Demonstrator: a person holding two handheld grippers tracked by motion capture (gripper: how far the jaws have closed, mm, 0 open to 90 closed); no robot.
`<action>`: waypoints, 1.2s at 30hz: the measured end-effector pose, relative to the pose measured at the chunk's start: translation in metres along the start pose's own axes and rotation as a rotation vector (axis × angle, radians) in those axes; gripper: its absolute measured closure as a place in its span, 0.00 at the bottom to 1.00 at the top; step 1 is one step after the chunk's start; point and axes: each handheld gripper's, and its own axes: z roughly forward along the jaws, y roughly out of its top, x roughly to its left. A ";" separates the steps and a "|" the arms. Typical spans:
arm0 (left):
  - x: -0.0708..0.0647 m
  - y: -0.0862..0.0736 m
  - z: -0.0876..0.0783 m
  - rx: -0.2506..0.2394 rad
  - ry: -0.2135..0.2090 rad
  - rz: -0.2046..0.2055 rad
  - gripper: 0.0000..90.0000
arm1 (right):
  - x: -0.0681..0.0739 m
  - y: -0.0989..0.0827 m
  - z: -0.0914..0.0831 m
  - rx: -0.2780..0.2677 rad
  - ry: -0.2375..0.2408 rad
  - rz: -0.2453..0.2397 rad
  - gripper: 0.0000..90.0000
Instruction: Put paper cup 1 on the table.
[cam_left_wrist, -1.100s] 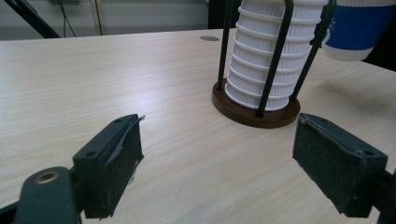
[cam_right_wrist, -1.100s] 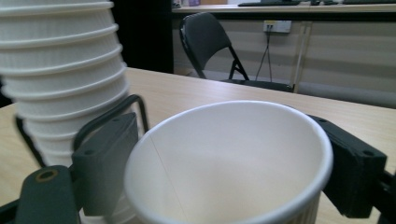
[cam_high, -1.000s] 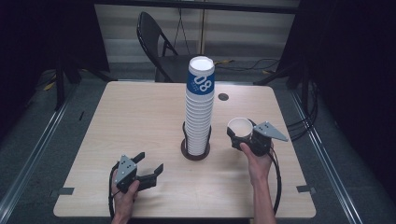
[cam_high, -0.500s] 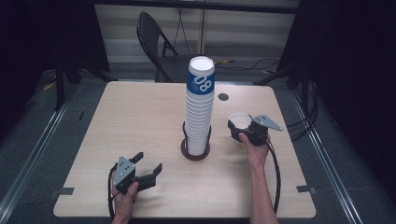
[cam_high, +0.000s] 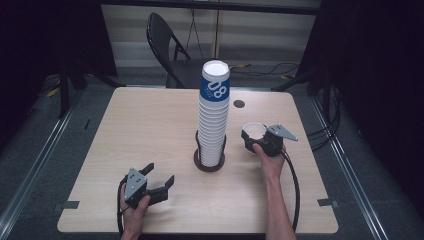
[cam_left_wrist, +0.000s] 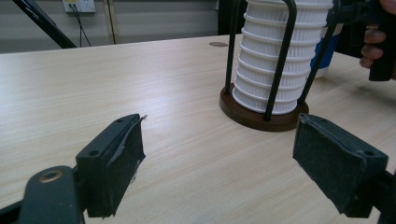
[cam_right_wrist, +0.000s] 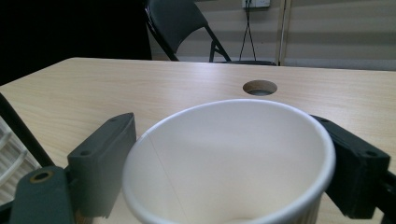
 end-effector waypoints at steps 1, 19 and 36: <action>0.000 0.000 0.000 0.003 -0.001 0.003 0.18 | 0.000 0.000 0.000 0.002 -0.001 -0.004 0.14; 0.002 0.000 0.000 0.000 -0.012 -0.009 0.18 | -0.004 -0.009 -0.005 0.164 -0.081 -0.023 0.14; 0.002 0.000 0.001 0.002 -0.004 -0.013 0.18 | 0.005 -0.015 -0.030 0.152 -0.115 0.015 0.15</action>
